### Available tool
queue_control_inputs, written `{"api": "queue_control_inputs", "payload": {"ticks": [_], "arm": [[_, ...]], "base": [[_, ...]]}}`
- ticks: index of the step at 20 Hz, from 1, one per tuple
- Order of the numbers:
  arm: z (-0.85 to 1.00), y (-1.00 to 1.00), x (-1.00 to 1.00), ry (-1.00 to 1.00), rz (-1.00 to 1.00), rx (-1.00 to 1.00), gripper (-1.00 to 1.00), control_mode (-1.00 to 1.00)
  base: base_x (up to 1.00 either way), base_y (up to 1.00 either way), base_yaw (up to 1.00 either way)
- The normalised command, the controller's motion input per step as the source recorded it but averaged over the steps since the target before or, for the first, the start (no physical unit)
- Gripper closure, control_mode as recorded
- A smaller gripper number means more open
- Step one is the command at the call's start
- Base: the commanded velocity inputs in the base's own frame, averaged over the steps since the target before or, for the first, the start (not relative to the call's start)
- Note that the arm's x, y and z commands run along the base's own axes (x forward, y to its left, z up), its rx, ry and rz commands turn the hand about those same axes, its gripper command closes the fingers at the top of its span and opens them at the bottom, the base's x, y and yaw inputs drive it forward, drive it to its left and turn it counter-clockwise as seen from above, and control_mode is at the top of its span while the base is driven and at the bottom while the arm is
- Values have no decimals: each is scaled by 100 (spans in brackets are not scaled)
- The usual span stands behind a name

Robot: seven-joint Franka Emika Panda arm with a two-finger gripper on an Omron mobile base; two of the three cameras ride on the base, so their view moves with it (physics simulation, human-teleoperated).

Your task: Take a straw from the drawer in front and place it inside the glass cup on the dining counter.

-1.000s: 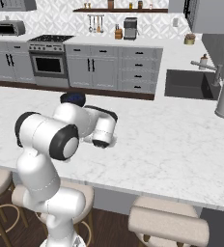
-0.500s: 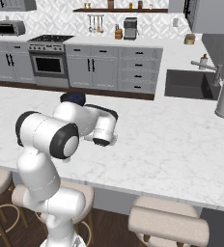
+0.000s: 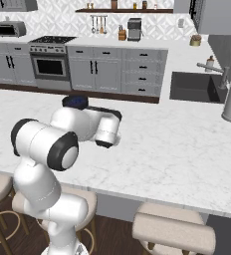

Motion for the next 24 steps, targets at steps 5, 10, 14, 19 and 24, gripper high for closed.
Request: {"api": "queue_control_inputs", "payload": {"ticks": [5, 10, 14, 19, 24], "arm": [[-3, 0, 0, 0, 0, -1, 100, -100], [-10, 0, 0, 0, 0, -1, 100, -100], [-14, 2, 0, 0, 0, -1, 100, -100], [-17, 4, 3, 0, 0, -1, 100, -100], [-16, 9, 7, 0, 0, -2, 100, -100]], "base": [[0, 0, 0], [0, 0, 0], [0, 0, 0], [0, 0, 0], [0, 0, 0]]}}
